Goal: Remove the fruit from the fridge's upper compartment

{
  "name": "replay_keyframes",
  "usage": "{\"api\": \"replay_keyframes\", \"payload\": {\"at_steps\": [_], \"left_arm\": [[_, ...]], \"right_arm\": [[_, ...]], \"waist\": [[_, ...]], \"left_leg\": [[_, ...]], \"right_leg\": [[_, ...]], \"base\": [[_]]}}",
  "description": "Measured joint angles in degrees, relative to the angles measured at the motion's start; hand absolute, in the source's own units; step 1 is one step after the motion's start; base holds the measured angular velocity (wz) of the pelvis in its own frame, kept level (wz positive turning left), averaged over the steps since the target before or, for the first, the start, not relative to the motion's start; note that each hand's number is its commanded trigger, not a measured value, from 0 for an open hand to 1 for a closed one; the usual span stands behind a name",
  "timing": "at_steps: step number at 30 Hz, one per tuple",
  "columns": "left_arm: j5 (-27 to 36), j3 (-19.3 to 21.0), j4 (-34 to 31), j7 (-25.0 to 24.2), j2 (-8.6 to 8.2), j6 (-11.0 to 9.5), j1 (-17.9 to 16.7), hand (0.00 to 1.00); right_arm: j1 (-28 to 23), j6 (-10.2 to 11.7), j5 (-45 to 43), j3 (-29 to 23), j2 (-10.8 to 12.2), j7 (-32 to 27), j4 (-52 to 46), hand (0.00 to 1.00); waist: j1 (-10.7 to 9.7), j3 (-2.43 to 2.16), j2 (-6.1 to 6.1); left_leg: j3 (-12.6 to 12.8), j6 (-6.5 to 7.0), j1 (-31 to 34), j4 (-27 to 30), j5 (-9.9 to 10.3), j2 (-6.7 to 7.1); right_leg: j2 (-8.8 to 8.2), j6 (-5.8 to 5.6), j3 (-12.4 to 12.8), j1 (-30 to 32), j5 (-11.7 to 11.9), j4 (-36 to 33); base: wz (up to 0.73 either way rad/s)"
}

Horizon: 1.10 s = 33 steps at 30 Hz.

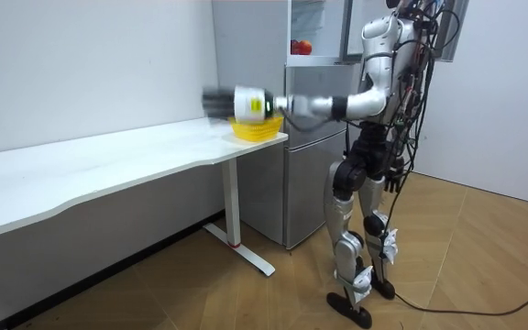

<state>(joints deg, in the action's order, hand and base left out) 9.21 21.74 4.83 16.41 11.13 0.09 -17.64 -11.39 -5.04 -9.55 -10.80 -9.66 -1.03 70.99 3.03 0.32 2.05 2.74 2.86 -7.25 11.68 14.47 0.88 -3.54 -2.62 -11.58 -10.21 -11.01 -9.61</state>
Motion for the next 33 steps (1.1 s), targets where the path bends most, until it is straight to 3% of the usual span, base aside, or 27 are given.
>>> {"api": "replay_keyframes", "payload": {"at_steps": [2, 3, 6, 9, 14, 18, 22, 25, 33], "left_arm": [[0.19, -1.81, 12.14, 0.07, -1.81, 1.85, -0.33, 0.0], [0.29, -2.31, 14.47, 0.05, -2.02, 1.95, -0.53, 0.0], [0.25, -4.12, 25.11, 0.01, -2.25, 2.1, -0.67, 0.0], [0.24, -5.07, 34.7, -0.6, -2.31, 2.01, -0.77, 0.0], [0.02, -4.96, 47.7, -3.49, -2.44, 2.59, -0.89, 0.0], [-1.78, -5.02, 56.81, -4.59, -3.25, 4.87, -1.66, 0.0], [-6.17, -5.76, 59.59, -7.32, -3.9, 8.1, -1.55, 0.0], [-9.07, -6.8, 59.59, -8.52, -3.91, 9.12, -0.98, 0.0], [-18.86, -13.92, 59.2, -10.65, -3.87, 9.67, 2.85, 0.0]], "right_arm": [[0.83, 0.04, 0.93, 0.13, 0.0, 0.23, 0.02, 0.0], [0.97, 0.03, 1.13, 0.21, -0.01, 0.43, 0.03, 0.0], [1.31, 0.06, 0.95, 0.31, -0.27, 0.61, 0.16, 0.0], [2.35, -0.03, 1.09, 0.41, -1.58, 0.56, 0.59, 0.0], [2.16, -0.64, 0.56, 0.5, -1.67, 1.4, 1.75, 0.0], [2.46, -2.44, 0.28, 0.53, -1.67, 1.28, 2.85, 0.0], [2.17, -3.87, 1.35, 1.6, -1.39, 1.25, 3.55, 0.0], [2.34, -3.86, 1.08, 2.84, -1.38, 1.16, 3.52, 0.0], [3.21, -3.73, 3.51, 3.03, -1.0, -2.8, 1.8, 0.0]], "waist": [[-0.25, 0.21, -0.77], [-0.2, 0.02, -0.66], [-0.73, -0.01, -2.35], [-0.54, -0.19, -1.93], [-1.0, -0.2, -1.42], [-1.07, -0.06, -1.04], [-1.15, -0.06, -1.61], [-1.25, -0.09, -2.15], [-1.8, -0.01, -2.74]], "left_leg": [[-0.02, -0.01, 0.09, -0.25, 0.01, -0.12], [0.04, -0.02, 0.08, -0.29, 0.02, -0.15], [-0.48, -0.06, 0.59, -0.24, 0.04, -0.09], [-0.3, -0.03, 0.13, -0.39, 0.02, -0.11], [-0.35, -0.04, -0.63, -0.77, 0.03, -0.1], [0.1, -0.04, -2.13, -1.44, 0.03, -0.17], [0.12, -0.04, -2.29, -1.38, 0.03, -0.13], [0.15, -0.06, -2.12, -1.02, 0.04, -0.1], [0.32, -0.09, -1.03, 0.01, 0.02, -0.09]], "right_leg": [[0.08, 0.0, -0.26, 0.23, 0.0, 0.01], [0.11, 0.0, -0.31, 0.25, 0.0, 0.02], [0.25, 0.09, -0.71, 0.25, 0.06, 0.06], [0.17, 0.17, -0.03, 0.07, 0.12, 0.09], [0.19, 0.15, -0.6, -0.66, 0.1, 0.2], [0.32, 0.15, 0.26, -1.23, 0.1, 0.25], [0.23, 0.15, 0.15, -1.93, 0.1, 0.91], [0.23, 0.15, -0.11, -2.1, 0.1, 0.85], [0.19, 0.16, 0.44, -1.61, 0.11, 0.86]], "base": [[0.0], [0.0], [0.1], [-0.04], [0.01], [-0.07], [0.0], [0.0], [-0.01]]}}
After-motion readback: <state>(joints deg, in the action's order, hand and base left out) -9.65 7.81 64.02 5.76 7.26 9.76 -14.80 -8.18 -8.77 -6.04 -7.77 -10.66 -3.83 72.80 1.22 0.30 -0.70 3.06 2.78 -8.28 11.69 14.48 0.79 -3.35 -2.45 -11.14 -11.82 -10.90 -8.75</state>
